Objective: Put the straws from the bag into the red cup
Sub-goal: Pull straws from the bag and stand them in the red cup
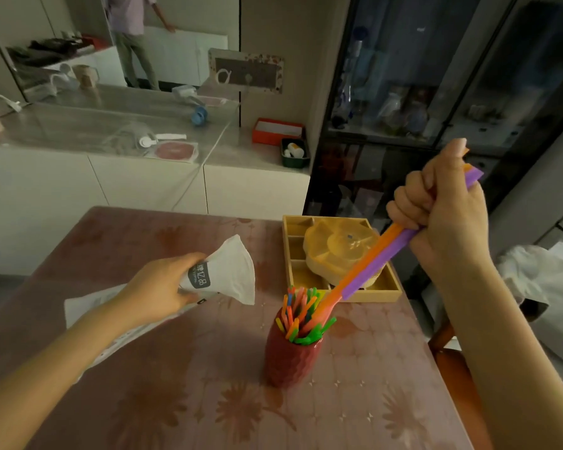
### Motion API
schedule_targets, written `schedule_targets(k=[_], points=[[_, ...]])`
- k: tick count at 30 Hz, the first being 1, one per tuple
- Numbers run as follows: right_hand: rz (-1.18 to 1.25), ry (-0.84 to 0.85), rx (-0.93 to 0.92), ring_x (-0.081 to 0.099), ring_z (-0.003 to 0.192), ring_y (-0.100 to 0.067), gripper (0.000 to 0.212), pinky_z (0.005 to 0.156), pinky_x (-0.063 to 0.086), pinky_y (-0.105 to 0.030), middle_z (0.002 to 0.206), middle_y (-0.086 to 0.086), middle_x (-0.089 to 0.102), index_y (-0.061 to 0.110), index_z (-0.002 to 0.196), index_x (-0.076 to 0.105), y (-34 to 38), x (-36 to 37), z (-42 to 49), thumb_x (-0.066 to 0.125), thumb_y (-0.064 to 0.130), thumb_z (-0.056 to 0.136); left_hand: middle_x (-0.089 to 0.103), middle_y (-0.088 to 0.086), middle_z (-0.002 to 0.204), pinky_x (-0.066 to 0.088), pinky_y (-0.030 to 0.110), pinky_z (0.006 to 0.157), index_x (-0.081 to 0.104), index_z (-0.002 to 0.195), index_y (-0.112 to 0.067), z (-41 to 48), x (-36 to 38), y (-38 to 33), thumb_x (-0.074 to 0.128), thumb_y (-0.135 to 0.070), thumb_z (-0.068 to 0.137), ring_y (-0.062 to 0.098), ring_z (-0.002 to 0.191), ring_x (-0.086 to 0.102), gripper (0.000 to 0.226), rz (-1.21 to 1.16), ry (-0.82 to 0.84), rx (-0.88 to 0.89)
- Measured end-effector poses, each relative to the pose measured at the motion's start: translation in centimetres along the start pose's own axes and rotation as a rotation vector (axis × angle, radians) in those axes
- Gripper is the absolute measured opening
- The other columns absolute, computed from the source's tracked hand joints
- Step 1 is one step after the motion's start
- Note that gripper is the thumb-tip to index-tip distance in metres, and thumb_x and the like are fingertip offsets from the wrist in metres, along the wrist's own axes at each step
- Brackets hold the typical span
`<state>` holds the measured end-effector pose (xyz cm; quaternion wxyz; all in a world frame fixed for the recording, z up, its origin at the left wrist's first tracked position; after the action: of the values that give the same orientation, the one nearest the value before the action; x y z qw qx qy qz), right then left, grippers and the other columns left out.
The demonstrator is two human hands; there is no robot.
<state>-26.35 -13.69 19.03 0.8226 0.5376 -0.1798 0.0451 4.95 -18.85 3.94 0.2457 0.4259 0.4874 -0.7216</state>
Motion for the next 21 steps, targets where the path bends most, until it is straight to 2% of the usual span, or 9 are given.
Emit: schedule_targets(k=[8, 14, 18, 21], points=[[-0.093, 0.104, -0.025, 0.031, 0.038, -0.007, 0.047, 0.039, 0.030, -0.018, 0.044, 0.009, 0.037, 0.019, 0.056, 0.041, -1.1, 3.4, 0.0, 0.042, 0.044, 0.096, 0.070, 0.003, 0.092, 0.042, 0.027, 0.063, 0.059, 0.115, -0.014, -0.2, -0.4, 0.1, 0.081, -0.009, 0.062, 0.024, 0.078, 0.064, 0.058, -0.036, -0.095, 0.004], [-0.206, 0.199, 0.017, 0.031, 0.039, -0.008, 0.045, 0.039, 0.031, -0.018, 0.045, 0.009, 0.038, 0.022, 0.056, 0.042, -5.1, 4.1, -2.0, 0.046, 0.051, 0.090, 0.070, 0.004, 0.093, 0.043, 0.027, 0.063, 0.058, 0.114, -0.012, -0.2, 0.1, 0.4, 0.084, -0.012, 0.060, 0.025, 0.078, 0.065, 0.060, -0.094, -0.153, -0.013], [-0.325, 0.149, 0.046, 0.037, 0.041, -0.007, 0.042, 0.041, 0.035, -0.019, 0.047, 0.008, 0.043, 0.027, 0.055, 0.047, -8.1, 3.1, -3.1, 0.047, 0.053, 0.088, 0.070, 0.004, 0.093, 0.048, 0.032, 0.064, 0.058, 0.113, -0.013, 0.2, 0.6, 0.3, 0.083, -0.012, 0.061, 0.024, 0.078, 0.064, 0.057, -0.123, -0.153, -0.024], [-0.395, 0.067, 0.086, 0.040, 0.042, -0.006, 0.043, 0.042, 0.038, -0.018, 0.047, 0.006, 0.045, 0.013, 0.062, 0.047, -10.7, 2.2, -4.1, 0.047, 0.048, 0.087, 0.070, 0.003, 0.091, 0.050, 0.036, 0.066, 0.057, 0.113, -0.014, 0.3, 0.8, 0.0, 0.082, -0.013, 0.062, 0.024, 0.077, 0.064, 0.057, -0.142, -0.146, -0.026]])
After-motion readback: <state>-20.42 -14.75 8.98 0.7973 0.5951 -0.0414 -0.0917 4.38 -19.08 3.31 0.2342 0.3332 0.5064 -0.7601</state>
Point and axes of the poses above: each hand's wrist, its own z-axis towards the middle knuckle, its own x-axis out of the palm, y = z × x, the point moved 7 cm from there along z, towards the middle knuckle
